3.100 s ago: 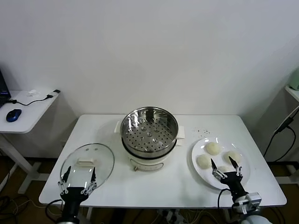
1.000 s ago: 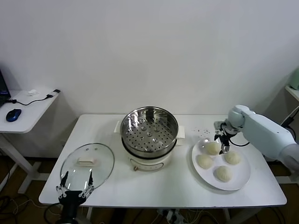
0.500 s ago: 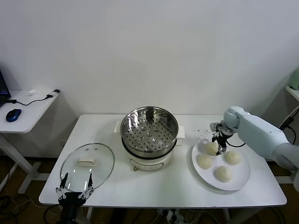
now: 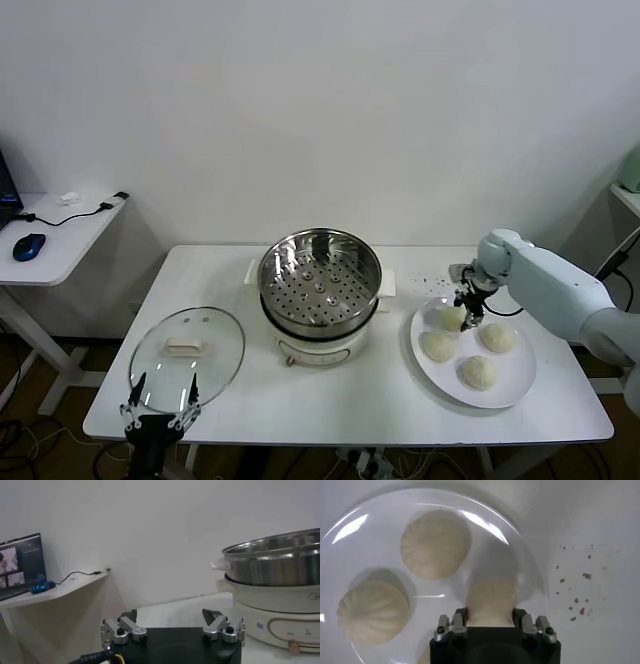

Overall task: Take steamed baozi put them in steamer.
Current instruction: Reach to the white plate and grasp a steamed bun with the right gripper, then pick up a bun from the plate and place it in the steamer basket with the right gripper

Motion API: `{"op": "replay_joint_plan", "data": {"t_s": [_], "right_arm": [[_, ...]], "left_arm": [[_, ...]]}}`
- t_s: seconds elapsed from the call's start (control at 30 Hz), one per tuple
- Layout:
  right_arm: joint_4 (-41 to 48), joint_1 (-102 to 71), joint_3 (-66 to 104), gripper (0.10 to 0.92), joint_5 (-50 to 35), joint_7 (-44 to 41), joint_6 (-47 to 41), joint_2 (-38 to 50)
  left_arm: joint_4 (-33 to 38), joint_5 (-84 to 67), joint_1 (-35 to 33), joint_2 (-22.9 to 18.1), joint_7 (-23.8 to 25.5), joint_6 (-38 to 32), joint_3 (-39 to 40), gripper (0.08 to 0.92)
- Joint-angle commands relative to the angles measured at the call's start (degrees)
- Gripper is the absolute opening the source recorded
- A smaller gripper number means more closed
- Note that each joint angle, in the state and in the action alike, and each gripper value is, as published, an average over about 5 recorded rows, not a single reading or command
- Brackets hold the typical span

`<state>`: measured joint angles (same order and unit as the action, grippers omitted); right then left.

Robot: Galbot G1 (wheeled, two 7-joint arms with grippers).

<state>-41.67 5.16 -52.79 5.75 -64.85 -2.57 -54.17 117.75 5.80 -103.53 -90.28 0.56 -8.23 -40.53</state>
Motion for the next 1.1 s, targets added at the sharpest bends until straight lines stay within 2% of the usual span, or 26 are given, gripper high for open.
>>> {"op": "replay_joint_plan", "data": {"t_s": [0.03,0.2,0.37,0.6,0.83,1.1], "right_arm": [[-0.2,0.3,0.3,0.562,0.0,0.1,0.2,0.0],[-3.4,5.9,-3.1,0.556,-3.1,-1.3,4.3,1.5],[-7.8,17.9,-10.1,0.552,-4.5,-5.9,14.3,1.0],[-18.1,37.6,-22.6,0.559,-5.5,-10.3,29.3,-4.0],[-21.8,38.6,-15.2,0.56,8.8,-5.9,41.4,-13.4],[-19.3,30.4,-8.4,0.566,21.9,-1.2,46.9,-23.9]], "left_arm": [[0.1,0.0,-0.2,0.1,0.0,-0.1,0.0,0.823],[0.4,0.0,-0.5,0.1,0.0,-0.1,-0.1,0.823],[0.8,0.0,-0.9,0.2,0.0,-0.2,0.0,0.823],[1.6,-0.1,-1.4,0.2,-0.2,0.4,-0.2,0.823],[1.8,-0.3,-1.4,-0.1,-0.1,0.6,-0.2,0.823],[1.7,-0.5,-1.7,-0.2,-0.1,0.4,-0.4,0.823]]}}
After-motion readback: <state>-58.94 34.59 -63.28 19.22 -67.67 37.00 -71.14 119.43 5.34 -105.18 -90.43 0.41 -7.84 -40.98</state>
